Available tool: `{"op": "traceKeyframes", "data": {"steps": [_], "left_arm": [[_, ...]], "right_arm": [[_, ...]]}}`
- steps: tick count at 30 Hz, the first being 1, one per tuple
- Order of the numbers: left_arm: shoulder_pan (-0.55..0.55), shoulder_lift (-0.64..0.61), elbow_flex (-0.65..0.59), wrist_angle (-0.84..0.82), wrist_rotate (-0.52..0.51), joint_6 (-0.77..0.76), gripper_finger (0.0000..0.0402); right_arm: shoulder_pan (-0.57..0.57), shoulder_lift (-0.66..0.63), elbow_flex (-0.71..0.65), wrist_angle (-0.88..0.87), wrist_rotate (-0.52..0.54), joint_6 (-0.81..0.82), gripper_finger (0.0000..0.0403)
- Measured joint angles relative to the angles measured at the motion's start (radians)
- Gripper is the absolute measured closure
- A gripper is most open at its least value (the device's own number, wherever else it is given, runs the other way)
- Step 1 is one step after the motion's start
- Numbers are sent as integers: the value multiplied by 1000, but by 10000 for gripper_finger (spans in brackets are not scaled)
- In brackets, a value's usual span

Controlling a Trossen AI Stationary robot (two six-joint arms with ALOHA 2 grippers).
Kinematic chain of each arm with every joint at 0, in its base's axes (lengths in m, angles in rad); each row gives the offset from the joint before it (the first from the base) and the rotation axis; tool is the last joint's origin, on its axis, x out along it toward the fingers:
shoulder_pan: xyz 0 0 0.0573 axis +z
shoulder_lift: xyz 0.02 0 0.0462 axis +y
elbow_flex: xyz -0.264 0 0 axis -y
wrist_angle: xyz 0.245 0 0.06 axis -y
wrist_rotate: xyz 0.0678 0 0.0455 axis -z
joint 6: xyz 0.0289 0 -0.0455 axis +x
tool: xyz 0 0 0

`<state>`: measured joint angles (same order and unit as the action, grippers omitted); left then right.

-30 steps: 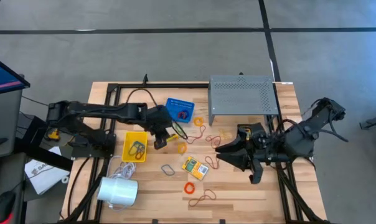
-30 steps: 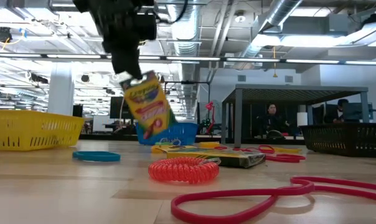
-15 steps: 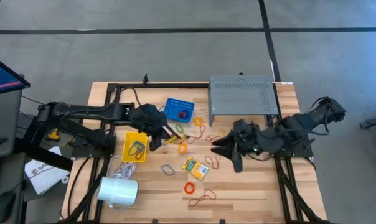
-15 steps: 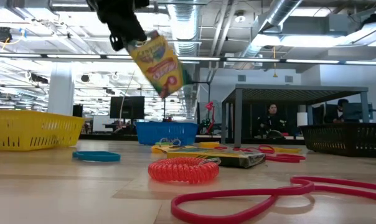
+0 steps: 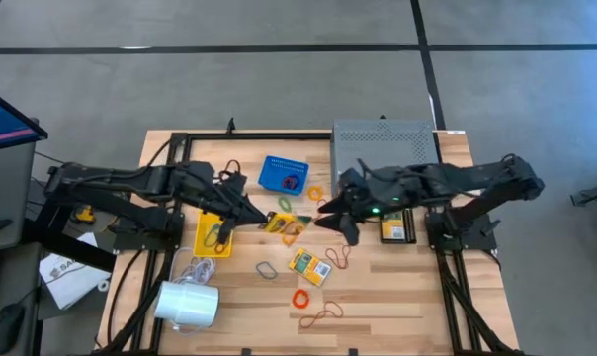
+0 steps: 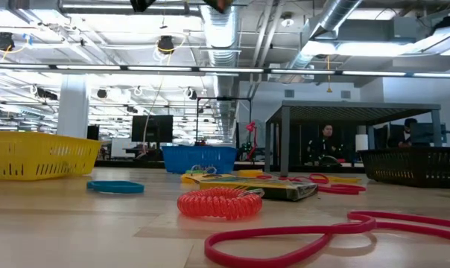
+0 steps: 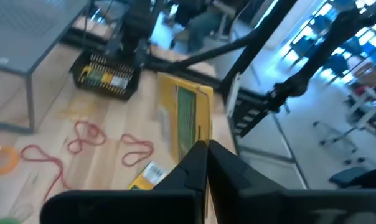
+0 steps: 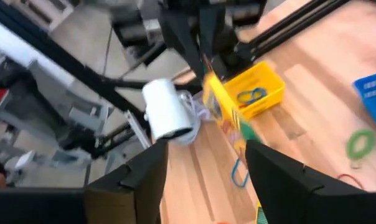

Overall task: Pick & Place Office Desk Supplies
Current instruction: Stack the yellow crayon box on top of the yellow crayon box

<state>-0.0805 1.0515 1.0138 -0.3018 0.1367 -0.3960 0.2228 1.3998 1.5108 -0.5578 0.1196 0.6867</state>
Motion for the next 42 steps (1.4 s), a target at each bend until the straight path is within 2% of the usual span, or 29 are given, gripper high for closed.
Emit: {"op": "traceKeyframes", "data": {"steps": [4, 10, 17, 23, 36, 42], "left_arm": [[-7, -24, 1, 16, 5, -14, 401], [-8, -30, 0, 23, 66, -37, 401], [-8, -29, 0, 31, 158, -58, 401], [-7, -29, 0, 44, 187, -58, 401], [-7, -29, 0, 73, 210, -58, 401], [-7, -29, 0, 81, 210, -58, 401]], "right_arm": [[-39, 63, 0, 63, -118, -37, 207], [-93, 114, -1, 115, -194, -109, 220], [-132, 121, 1, 167, -270, -197, 213], [-134, 155, -2, 189, -388, -224, 203], [-142, 192, 32, 213, -407, -242, 213], [-127, 192, 32, 252, -360, -246, 227]]}}
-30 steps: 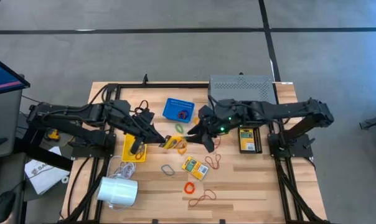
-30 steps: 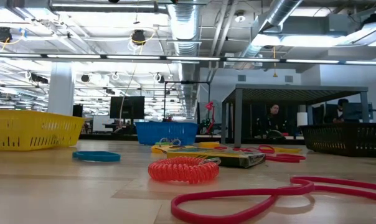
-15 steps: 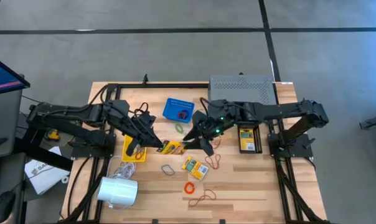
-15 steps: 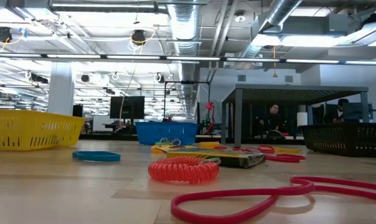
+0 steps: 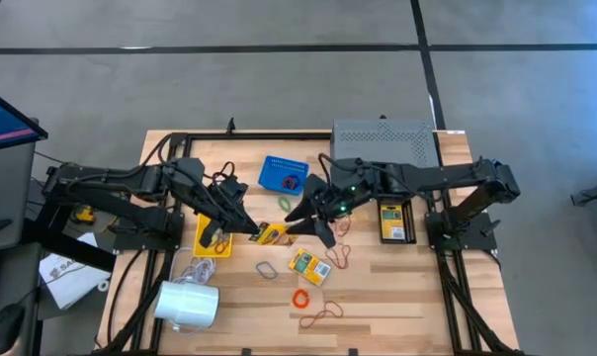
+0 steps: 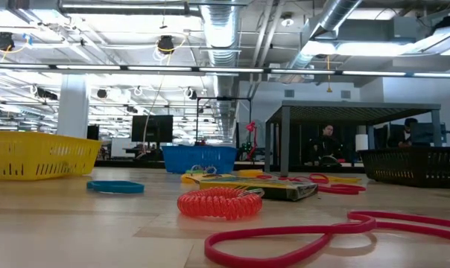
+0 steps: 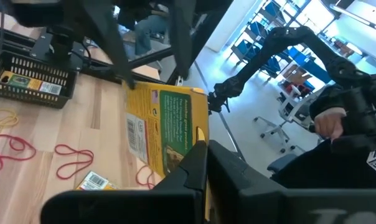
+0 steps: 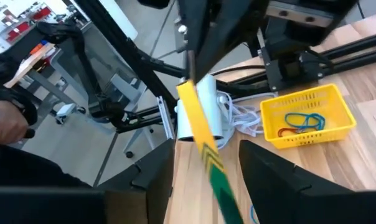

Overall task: Pick & Place Office Desk Supplies
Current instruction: Stack the yellow crayon box on top of the yellow crayon box

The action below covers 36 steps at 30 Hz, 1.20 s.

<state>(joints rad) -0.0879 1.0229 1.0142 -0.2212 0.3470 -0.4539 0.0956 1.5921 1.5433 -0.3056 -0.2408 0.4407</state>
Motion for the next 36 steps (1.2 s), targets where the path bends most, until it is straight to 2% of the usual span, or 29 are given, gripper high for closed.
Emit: {"op": "traceKeyframes", "data": {"steps": [16, 36], "left_arm": [[0, 0, 0, 7, 18, 0, 401], [0, 0, 0, 74, 49, 0, 401]], "right_arm": [[12, 0, 0, 8, 38, -4, 254], [23, 0, -1, 8, 59, 4, 256]]}}
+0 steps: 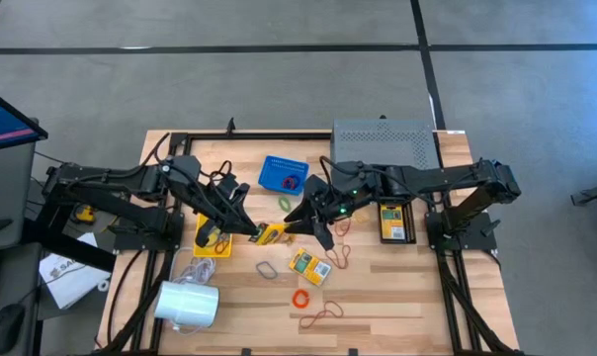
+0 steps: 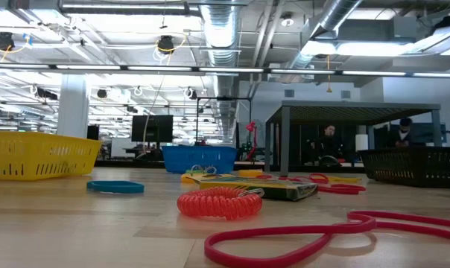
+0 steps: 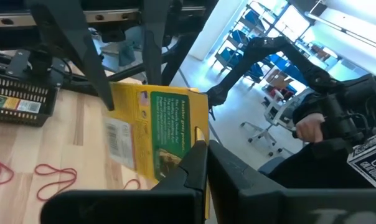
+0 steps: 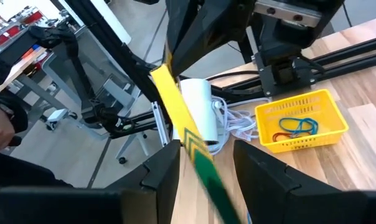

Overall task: Pick & Place Office Desk Supplies
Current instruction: Stack the yellow crayon box on top of the yellow crayon box

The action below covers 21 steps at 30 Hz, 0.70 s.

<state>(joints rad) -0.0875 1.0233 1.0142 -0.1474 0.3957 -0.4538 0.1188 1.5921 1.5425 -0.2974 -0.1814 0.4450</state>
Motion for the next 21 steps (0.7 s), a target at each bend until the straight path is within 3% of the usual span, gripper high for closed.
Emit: {"op": "traceKeyframes", "data": {"steps": [13, 21], "left_arm": [[0, 0, 0, 37, 14, -20, 401], [0, 0, 0, 44, 22, -25, 401]], "right_arm": [[12, 86, -2, 77, -31, 61, 264], [13, 48, -1, 138, -64, 24, 377]]}}
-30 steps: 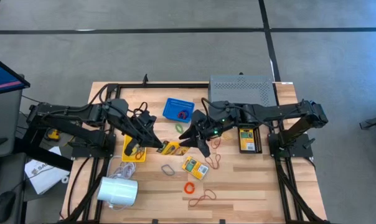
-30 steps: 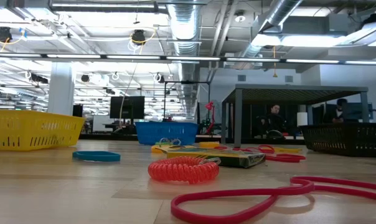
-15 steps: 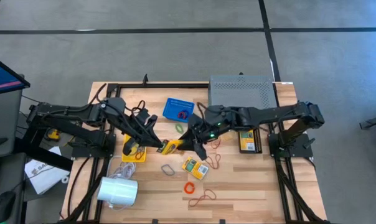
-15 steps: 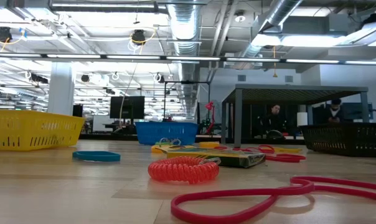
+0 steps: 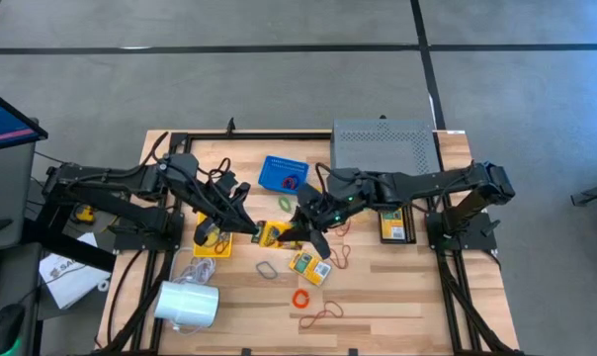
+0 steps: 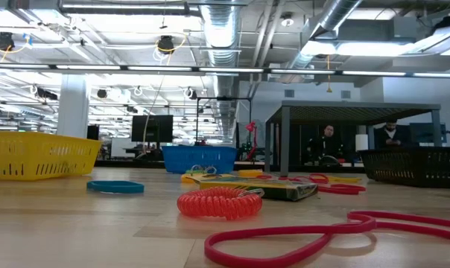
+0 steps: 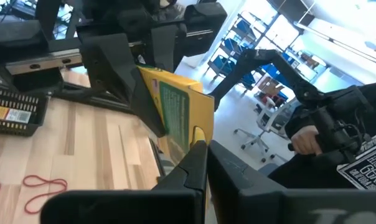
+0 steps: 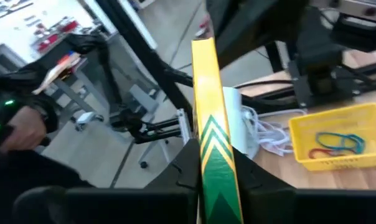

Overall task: Pick & Place Office Desk Supplies
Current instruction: Stack the yellow crayon box on top of the yellow crayon box

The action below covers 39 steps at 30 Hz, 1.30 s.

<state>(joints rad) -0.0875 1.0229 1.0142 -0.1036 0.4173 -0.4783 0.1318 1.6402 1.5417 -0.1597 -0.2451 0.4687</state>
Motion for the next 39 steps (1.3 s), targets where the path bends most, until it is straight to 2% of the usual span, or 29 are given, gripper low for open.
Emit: {"op": "traceKeyframes", "data": {"steps": [14, 27, 32, 39], "left_arm": [[0, 0, 0, 20, 6, -1, 391], [27, -20, 0, 32, 5, -1, 300], [69, -63, -1, 24, 1, -1, 273], [109, -163, 1, -22, -10, 47, 265]], "right_arm": [[8, 0, 0, 25, -1, 62, 376], [8, -37, 0, 7, 17, 138, 376], [15, -125, 1, -122, 138, 151, 376], [113, -299, 2, -387, 456, 199, 376]]}}
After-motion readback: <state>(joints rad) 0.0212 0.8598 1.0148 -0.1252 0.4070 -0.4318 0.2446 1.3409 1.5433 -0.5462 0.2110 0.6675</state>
